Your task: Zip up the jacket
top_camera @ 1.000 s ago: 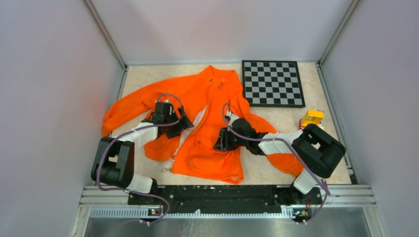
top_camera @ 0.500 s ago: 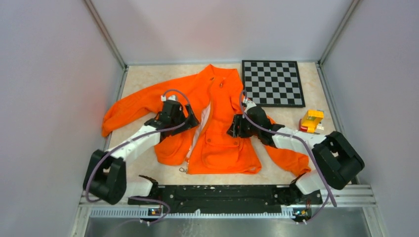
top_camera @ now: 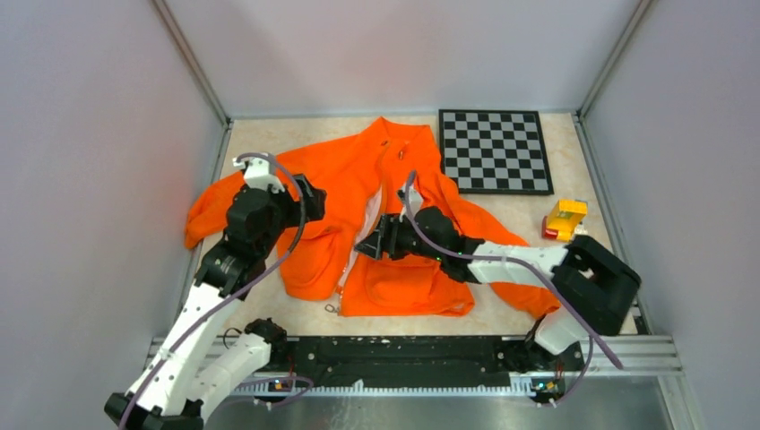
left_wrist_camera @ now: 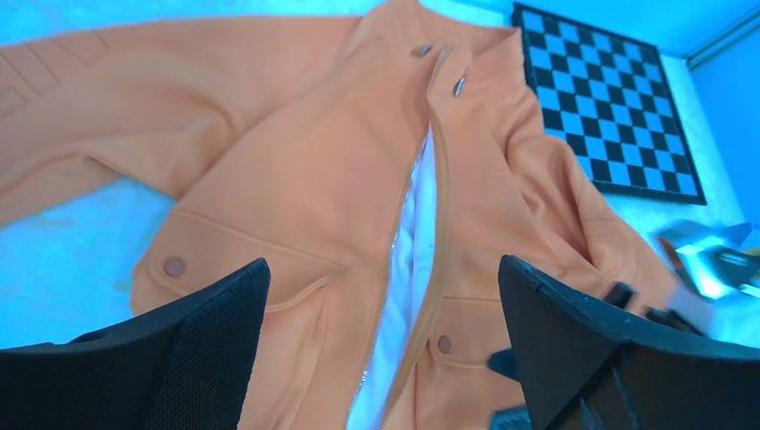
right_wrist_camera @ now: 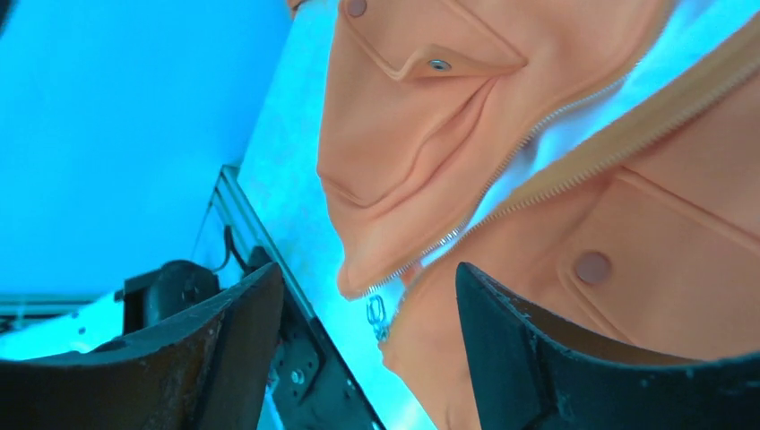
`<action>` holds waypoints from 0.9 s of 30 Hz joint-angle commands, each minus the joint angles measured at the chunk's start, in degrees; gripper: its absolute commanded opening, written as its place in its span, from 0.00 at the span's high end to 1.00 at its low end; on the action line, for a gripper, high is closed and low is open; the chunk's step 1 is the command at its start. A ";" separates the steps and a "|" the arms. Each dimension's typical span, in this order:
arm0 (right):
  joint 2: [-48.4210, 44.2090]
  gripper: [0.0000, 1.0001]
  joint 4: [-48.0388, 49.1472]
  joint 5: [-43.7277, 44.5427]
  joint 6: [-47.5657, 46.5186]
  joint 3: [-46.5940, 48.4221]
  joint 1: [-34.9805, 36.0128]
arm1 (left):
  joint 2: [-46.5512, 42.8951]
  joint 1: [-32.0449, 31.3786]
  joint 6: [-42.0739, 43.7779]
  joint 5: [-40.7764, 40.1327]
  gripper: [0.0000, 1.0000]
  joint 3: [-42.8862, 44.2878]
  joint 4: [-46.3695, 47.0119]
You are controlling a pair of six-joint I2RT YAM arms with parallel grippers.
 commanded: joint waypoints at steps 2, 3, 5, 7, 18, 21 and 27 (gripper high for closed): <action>13.13 0.37 18.09 -7.48 12.37 5.28 0.19 | -7.25 0.14 9.14 -0.06 0.01 -0.74 1.71; 15.31 0.41 17.26 -7.92 13.40 7.27 0.19 | -8.18 0.14 10.52 0.40 0.01 -1.28 2.36; 19.26 0.50 17.08 -9.07 16.06 10.44 0.28 | -9.05 0.14 13.17 0.86 0.01 -2.37 3.24; 22.35 0.54 17.17 -9.15 18.10 11.80 0.31 | -9.11 0.16 15.43 0.73 0.01 -3.19 3.19; 27.59 0.55 8.51 -2.45 19.28 11.89 0.19 | -8.13 0.15 19.03 2.60 0.01 -8.16 5.31; 29.78 0.55 6.16 -2.35 17.64 14.28 0.17 | -7.88 0.15 19.50 2.92 0.01 -8.21 5.28; 31.94 0.55 5.39 -2.44 18.51 15.98 -1.15 | -8.07 0.13 19.50 3.34 0.01 -8.48 4.94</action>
